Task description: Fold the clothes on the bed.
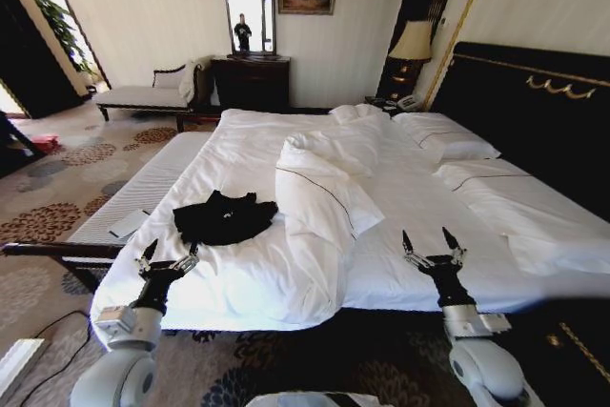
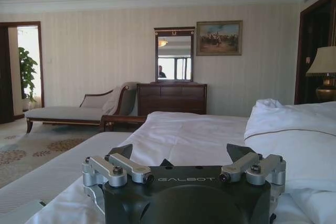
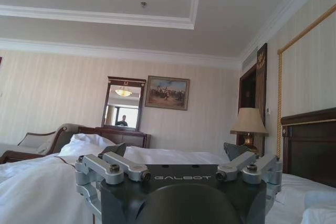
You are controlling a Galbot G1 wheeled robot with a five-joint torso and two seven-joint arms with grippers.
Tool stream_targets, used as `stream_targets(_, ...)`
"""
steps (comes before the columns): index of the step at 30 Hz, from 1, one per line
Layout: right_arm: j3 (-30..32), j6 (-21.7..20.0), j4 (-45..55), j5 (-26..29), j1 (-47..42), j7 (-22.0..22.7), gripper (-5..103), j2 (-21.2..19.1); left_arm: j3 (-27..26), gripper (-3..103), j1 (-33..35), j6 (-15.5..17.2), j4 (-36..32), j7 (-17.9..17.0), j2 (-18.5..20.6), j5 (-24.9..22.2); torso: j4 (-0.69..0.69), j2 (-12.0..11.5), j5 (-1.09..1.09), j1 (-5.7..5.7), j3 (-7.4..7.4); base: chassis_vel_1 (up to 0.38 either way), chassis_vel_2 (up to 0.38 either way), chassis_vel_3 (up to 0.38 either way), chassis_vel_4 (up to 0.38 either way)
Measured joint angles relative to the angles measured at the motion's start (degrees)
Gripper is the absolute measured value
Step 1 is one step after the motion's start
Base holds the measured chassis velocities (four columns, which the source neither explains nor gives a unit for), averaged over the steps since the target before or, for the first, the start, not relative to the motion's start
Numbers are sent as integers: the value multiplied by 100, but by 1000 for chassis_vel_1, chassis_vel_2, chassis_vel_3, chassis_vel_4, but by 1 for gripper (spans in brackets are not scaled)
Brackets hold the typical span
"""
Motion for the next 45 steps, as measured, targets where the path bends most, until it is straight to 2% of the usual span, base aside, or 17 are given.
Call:
stream_targets(14, -177, 42, -124, 41, 158, 117, 100, 8, 6, 100, 4, -11, 24, 2, -79, 26, 2, 0, -1, 0, 0, -25, 111, 26, -120)
stream_targets(17, -268, 44, -160, 172, 257, 183, 100, -37, -4, 100, 26, -14, 15, -1, -115, 29, 2, -2, -3, 5, 2, 6, 171, 17, -137)
stream_targets(21, -464, 23, -281, 765, 558, 197, 100, -346, -73, 100, 143, -17, -130, -12, -228, 18, 3, -2, -1, 3, 1, 5, 57, 7, -47)
stream_targets(22, -464, 23, -281, 765, 558, 197, 100, -346, -73, 100, 143, -17, -130, -12, -228, 18, 3, -2, -1, 3, 1, 0, 0, 0, 0)
stream_targets(26, -647, -394, -387, 1832, 950, 237, 100, -710, -173, 100, 304, -19, -319, -37, -294, 4, 0, 1, 3, -4, -1, -4, -49, -1, 24)
stream_targets(27, -731, -634, -390, 2415, 1129, 365, 100, -820, -220, 100, 369, -19, -401, -43, -306, 2, 0, 1, 2, -4, -1, -14, -55, -1, 38)
stream_targets(28, -731, -634, -390, 2415, 1129, 365, 100, -820, -220, 100, 369, -19, -401, -43, -306, 2, 0, 1, 2, -4, -1, -14, -55, -1, 38)
stream_targets(32, -986, -1555, -221, 4718, 1662, 1121, 100, -1039, -339, 100, 576, -19, -626, -65, -366, -6, 3, 0, -2, 0, 0, 0, 0, 0, 0)
stream_targets(33, -986, -1555, -221, 4718, 1662, 1121, 100, -1039, -339, 100, 576, -19, -626, -65, -366, -6, 3, 0, -2, 0, 0, 0, 0, 0, 0)
stream_targets(35, -1006, -1916, -277, 5641, 1865, 1332, 100, -1059, -350, 100, 622, -6, -674, -72, -363, -6, 5, 0, -2, 1, 1, 0, 0, 0, 0)
stream_targets(37, -998, -2128, -529, 6094, 1997, 1468, 100, -1040, -329, 100, 633, 8, -676, -78, -296, -6, 3, 0, -1, 1, 1, 0, 0, 0, 0)
stream_targets(40, -962, -2230, -756, 6380, 2095, 1589, 100, -993, -328, 100, 661, 10, -675, -74, -228, -7, -3, 0, 1, 0, 0, 0, 0, 0, 0)
stream_targets(45, -919, -2363, -1058, 6760, 2289, 1730, 100, -888, -398, 100, 670, 13, -667, -95, -105, -89, 1, 0, 1, 0, 0, 0, 0, 0, 0)
